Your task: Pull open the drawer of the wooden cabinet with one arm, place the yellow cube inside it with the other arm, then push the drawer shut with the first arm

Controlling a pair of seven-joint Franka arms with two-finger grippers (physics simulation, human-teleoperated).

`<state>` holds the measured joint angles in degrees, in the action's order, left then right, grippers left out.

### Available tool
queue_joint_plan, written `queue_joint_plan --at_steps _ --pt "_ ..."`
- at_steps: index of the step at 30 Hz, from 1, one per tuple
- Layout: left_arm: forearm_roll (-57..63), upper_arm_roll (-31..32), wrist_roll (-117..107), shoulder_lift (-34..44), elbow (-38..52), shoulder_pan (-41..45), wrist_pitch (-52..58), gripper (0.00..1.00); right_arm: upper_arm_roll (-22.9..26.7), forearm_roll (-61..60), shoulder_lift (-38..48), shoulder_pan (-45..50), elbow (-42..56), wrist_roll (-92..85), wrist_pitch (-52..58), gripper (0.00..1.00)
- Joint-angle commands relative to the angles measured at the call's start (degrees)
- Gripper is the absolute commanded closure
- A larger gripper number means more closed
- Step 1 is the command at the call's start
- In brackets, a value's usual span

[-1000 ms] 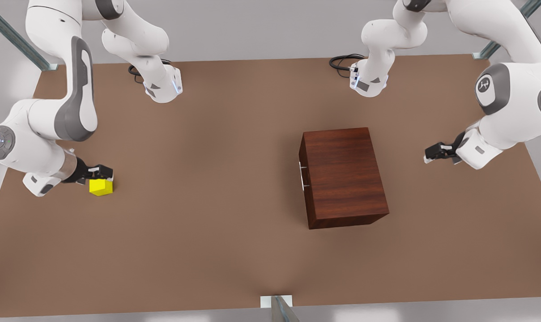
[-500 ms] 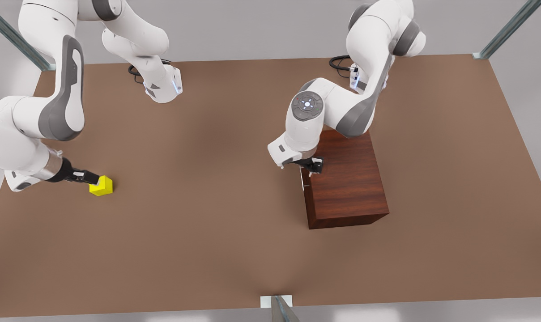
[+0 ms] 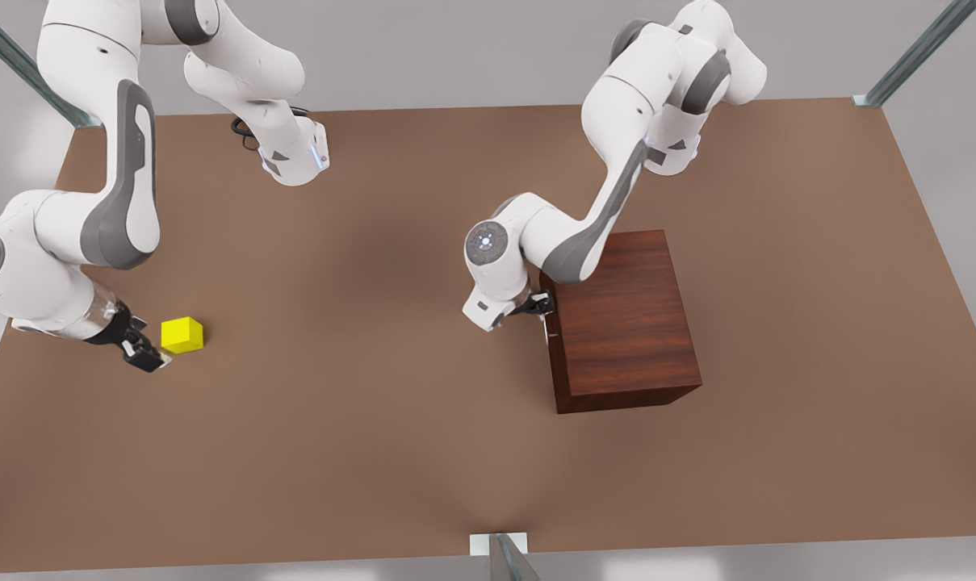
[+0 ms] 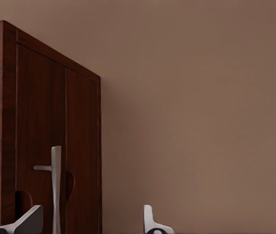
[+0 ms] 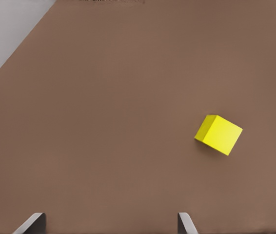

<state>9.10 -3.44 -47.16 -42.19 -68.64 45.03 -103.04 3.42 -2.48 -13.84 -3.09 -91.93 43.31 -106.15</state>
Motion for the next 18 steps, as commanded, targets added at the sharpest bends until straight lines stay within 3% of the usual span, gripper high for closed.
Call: queue_joint_plan --at_steps 1,18 --pt "3.03 0.01 -20.17 0.01 -0.8 0.06 -1.9 0.0 0.01 0.19 -0.13 0.02 0.08 30.87 -1.52 0.0" --pt "6.46 0.01 -20.43 -0.79 -4.22 0.85 -2.96 0.0 0.36 0.1 -2.86 -3.23 -0.71 31.3 -0.81 0.0"
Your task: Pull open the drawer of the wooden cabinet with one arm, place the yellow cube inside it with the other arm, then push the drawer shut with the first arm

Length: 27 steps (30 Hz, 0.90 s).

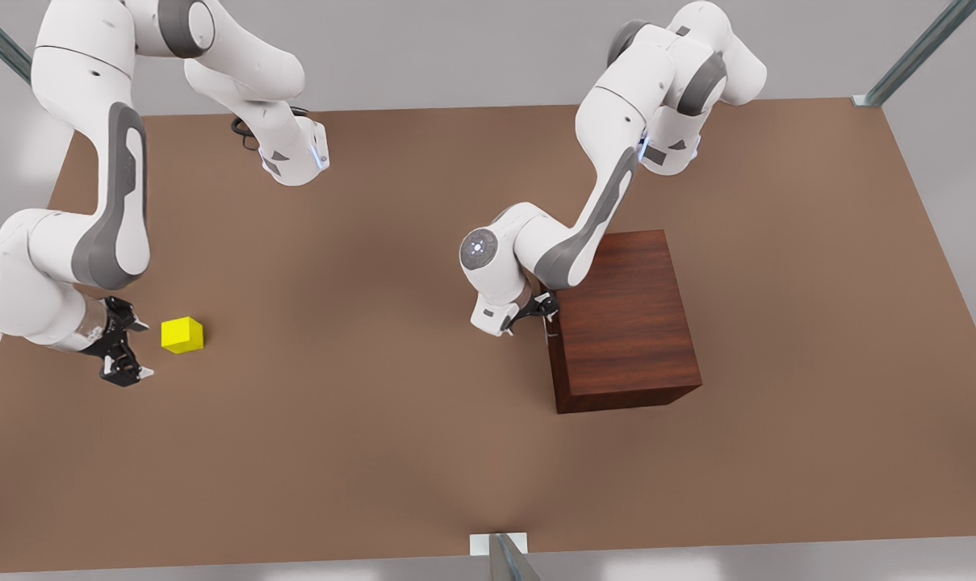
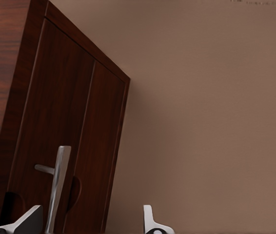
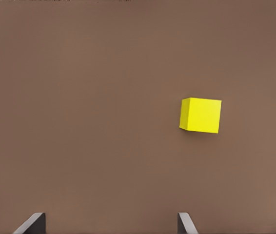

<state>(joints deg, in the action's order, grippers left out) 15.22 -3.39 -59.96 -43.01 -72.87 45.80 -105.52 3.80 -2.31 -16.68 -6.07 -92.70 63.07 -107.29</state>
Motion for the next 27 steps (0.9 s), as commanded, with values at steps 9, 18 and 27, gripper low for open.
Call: queue_joint_plan --at_steps 9,18,27 --pt "-2.3 0.14 -8.25 -0.06 0.28 0.08 -3.29 0.0 0.07 -0.32 1.83 -0.61 -4.51 10.94 -0.47 0.0" --pt "-3.0 0.22 -7.46 -0.41 0.71 0.25 -5.83 0.0 0.07 -0.41 1.92 -1.05 -4.95 10.94 -0.38 0.0" --pt "-2.21 0.14 -6.75 -1.73 1.33 2.1 -6.27 0.0 0.07 -0.41 2.53 -1.05 -5.56 9.97 -0.29 0.0"
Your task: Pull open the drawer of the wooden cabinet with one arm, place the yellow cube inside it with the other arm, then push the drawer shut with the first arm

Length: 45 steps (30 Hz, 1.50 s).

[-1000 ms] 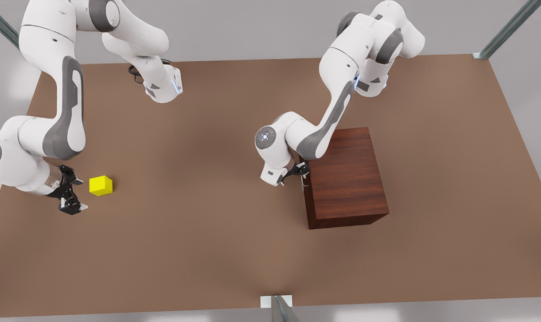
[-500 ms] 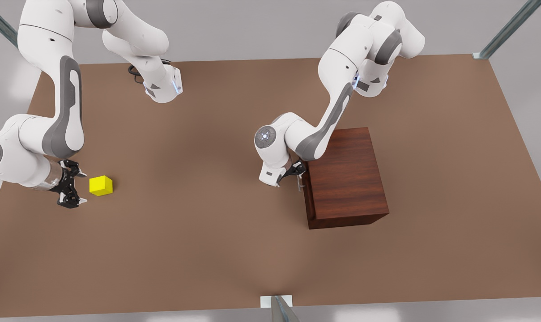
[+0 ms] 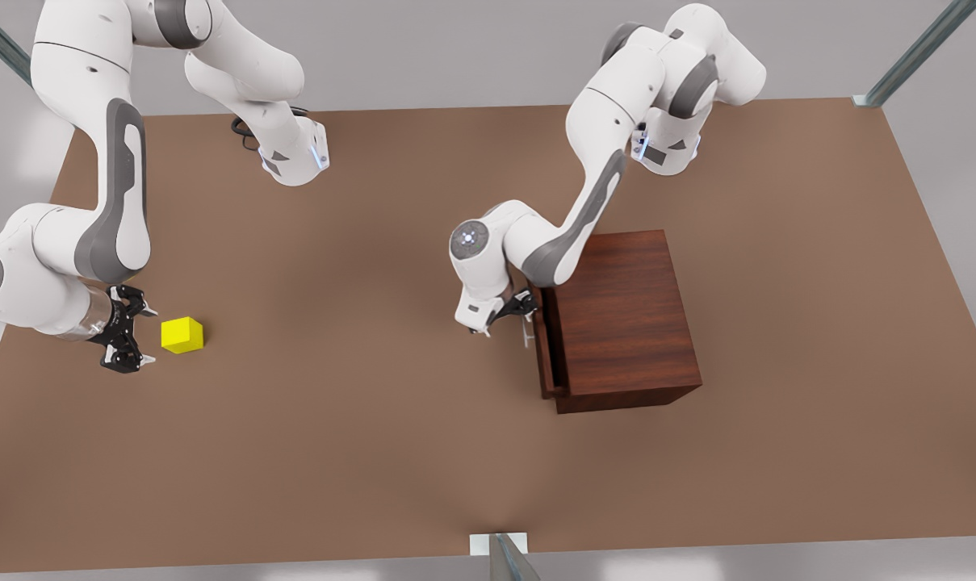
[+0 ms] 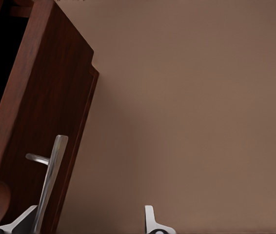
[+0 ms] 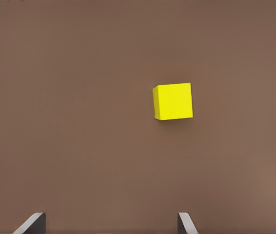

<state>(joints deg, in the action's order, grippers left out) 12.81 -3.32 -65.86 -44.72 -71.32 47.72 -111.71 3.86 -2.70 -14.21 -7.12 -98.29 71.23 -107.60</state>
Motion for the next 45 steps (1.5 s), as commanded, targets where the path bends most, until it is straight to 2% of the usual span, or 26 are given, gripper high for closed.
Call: queue_joint_plan --at_steps 1,12,14,15,16,18,19,20,21,23,24,25,26,28,31,37,39,40,42,45 --pt "0.2 0.07 -0.85 -0.45 0.92 0.44 1.06 0.0 0.01 -0.02 0.06 0.0 0.02 1.81 0.02 0.0" --pt "0.55 0.07 -0.85 -2.3 5.67 1.58 2.64 0.0 -0.08 0.15 0.06 0.0 0.02 1.37 0.46 0.0" --pt "-0.24 0.24 -0.5 -2.12 9.7 1.58 7.03 0.0 -0.08 0.15 0.06 0.0 0.11 0.4 0.63 0.0" --pt "-1.47 2.44 -2.16 -1.68 12.34 1.58 11.08 0.0 -0.08 0.24 0.06 0.0 0.11 0.4 0.72 0.0" --pt "-5.68 2.35 -7.18 -0.46 16.12 1.32 12.39 0.0 -0.08 0.15 0.06 0.0 0.11 0.4 0.72 0.0" --pt "-8.85 2.62 2.9 9.03 18.59 -3.77 26.97 0.0 0.01 0.24 0.06 0.0 0.2 0.4 0.81 0.0" --pt "-8.77 2.27 13.35 11.24 18.41 -7.63 32.34 0.0 0.01 0.33 0.06 0.0 0.29 0.4 0.81 0.0" --pt "-8.59 1.83 21.17 12.37 18.15 -10.1 34.27 0.0 -0.08 0.42 0.93 0.0 -0.85 -0.64 -0.07 0.0" --pt "-8.68 -0.1 33.06 14.14 17.88 -14.06 37.35 0.0 -0.08 0.85 4.27 -0.09 -6.38 -3.64 -4.28 0.0" --pt "-9.56 -0.46 54.38 16.51 17.45 -25.11 41.3 0.0 -0.08 3.05 4.72 -0.17 -8.58 -3.55 -8.93 0.0" --pt "-11.92 -0.46 64.95 19.49 14.56 -32.92 41.14 0.0 -0.43 5.85 4.89 -0.18 -11.13 -3.64 -14.99 0.0" --pt "-15.62 -0.37 66.56 27.83 1.22 -38.85 31.14 0.0 -0.43 7.36 5.07 -0.18 -12.19 -3.64 -16.24 0.0" --pt "-15.1 -1.69 66.82 35.22 -11.19 -38.93 23.57 0.0 -0.96 9.38 5.07 -0.09 -13.6 -5.48 -16.68 0.0" --pt "-13.25 -1.51 66.74 39.36 -20.79 -38.76 17.58 0.0 -1.14 9.65 4.98 -0.44 -15.97 -7.07 -17.47 0.0" --pt "-13.16 -1.16 66.82 33.74 -14.99 -36.74 18.2 0.0 -1.14 9.56 4.19 -3.07 -18.7 -7.77 -20.55 0.0" --pt "-13.34 -1.16 66.82 32.42 -14.55 -36.65 17.32 0.0 -2.71 8.85 0.41 -8.96 -21.42 -12.34 -23.98 0.0" --pt "-13.6 -1.25 67.0 32.24 -13.49 -36.91 16.09 0.0 -5.52 8.85 -1.34 -11.68 -21.42 -12.43 -25.56 0.0" --pt "-13.86 -1.34 67.96 32.16 -13.41 -37.09 16.09 0.0 -10.17 8.94 -2.75 -16.24 -21.42 -12.52 -26.79 0.0" --pt "-13.86 -1.51 68.58 32.07 -13.32 -37.44 16.18 0.0 -15.11 9.65 -4.24 -20.92 -21.42 -13.04 -27.93 0.0" --pt "-13.51 -1.51 68.49 31.54 -13.32 -37.35 16.09 0.0 -15.29 10.88 -5.65 -21.27 -20.89 -13.13 -28.11 0.0"
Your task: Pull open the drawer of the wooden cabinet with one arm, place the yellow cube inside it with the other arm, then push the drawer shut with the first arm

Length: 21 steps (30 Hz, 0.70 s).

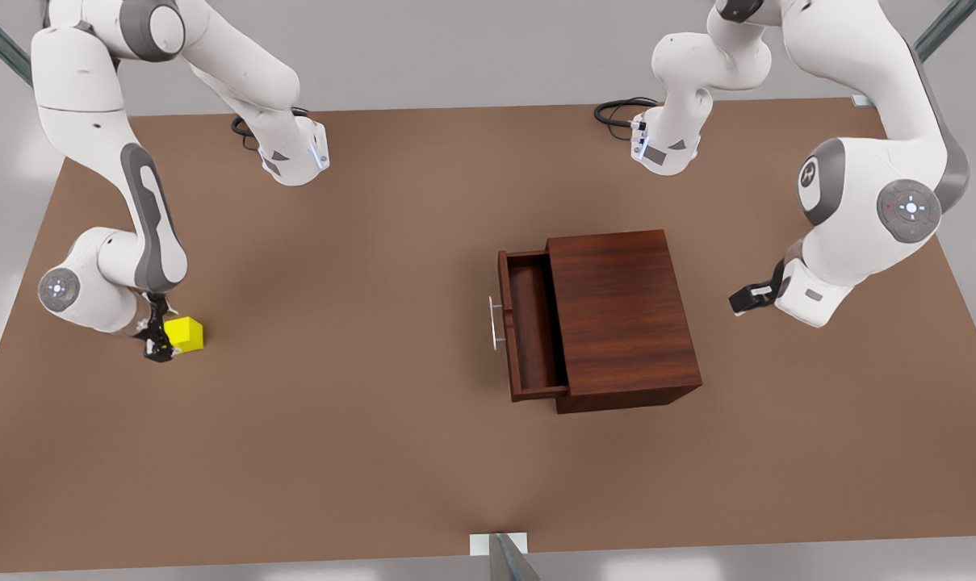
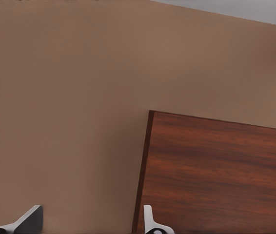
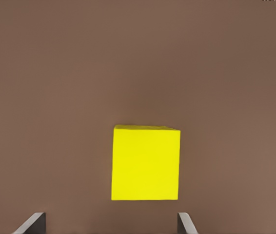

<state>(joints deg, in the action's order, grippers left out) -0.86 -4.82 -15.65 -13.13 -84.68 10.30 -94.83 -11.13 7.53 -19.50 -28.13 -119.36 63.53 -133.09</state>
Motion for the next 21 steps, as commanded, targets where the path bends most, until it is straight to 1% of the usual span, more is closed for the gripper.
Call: queue_joint_plan --at_steps 1,2,4,6,8,10,11,17,21 --pt "0.15 -0.01 18.28 -0.05 0.04 0.07 -0.88 0.0 -0.3 0.73 -0.54 -0.35 0.35 -5.43 -2.61 0.0" --pt "0.15 -0.01 18.28 -0.14 0.04 0.07 -0.88 0.0 -0.38 0.73 -0.54 -1.13 0.44 -5.34 -2.52 0.0" --pt "0.06 -0.01 18.28 -0.23 -0.14 0.15 -0.97 0.0 -2.58 0.81 -0.8 -4.21 0.35 -7.01 -2.0 0.0" --pt "0.06 -0.01 18.28 -0.4 -0.14 0.15 -0.97 0.0 -2.93 2.22 -0.98 -5.44 0.35 -7.01 -1.73 0.0" --pt "0.15 -0.01 18.28 -0.4 -0.22 0.15 -0.97 0.0 -5.22 3.63 -1.77 -8.34 0.35 -7.54 -1.73 0.0" --pt "0.15 -0.01 18.28 -0.4 -0.31 0.24 -0.97 0.0 -5.92 4.95 -2.64 -9.83 0.35 -7.54 -1.73 0.0" --pt "0.24 -0.01 18.28 -0.4 -0.31 0.24 -0.97 0.0 -7.59 6.0 -3.0 -11.5 0.35 -7.54 -1.73 0.0" --pt "0.33 -0.01 18.2 -0.49 -0.4 0.33 -1.05 0.0 -10.4 9.16 -5.54 -15.37 0.44 -7.71 -1.82 0.0" --pt "0.42 -0.01 18.2 -0.49 -0.4 0.42 -1.05 0.0 -11.11 10.57 -6.95 -15.81 0.44 -7.71 -2.52 0.0"
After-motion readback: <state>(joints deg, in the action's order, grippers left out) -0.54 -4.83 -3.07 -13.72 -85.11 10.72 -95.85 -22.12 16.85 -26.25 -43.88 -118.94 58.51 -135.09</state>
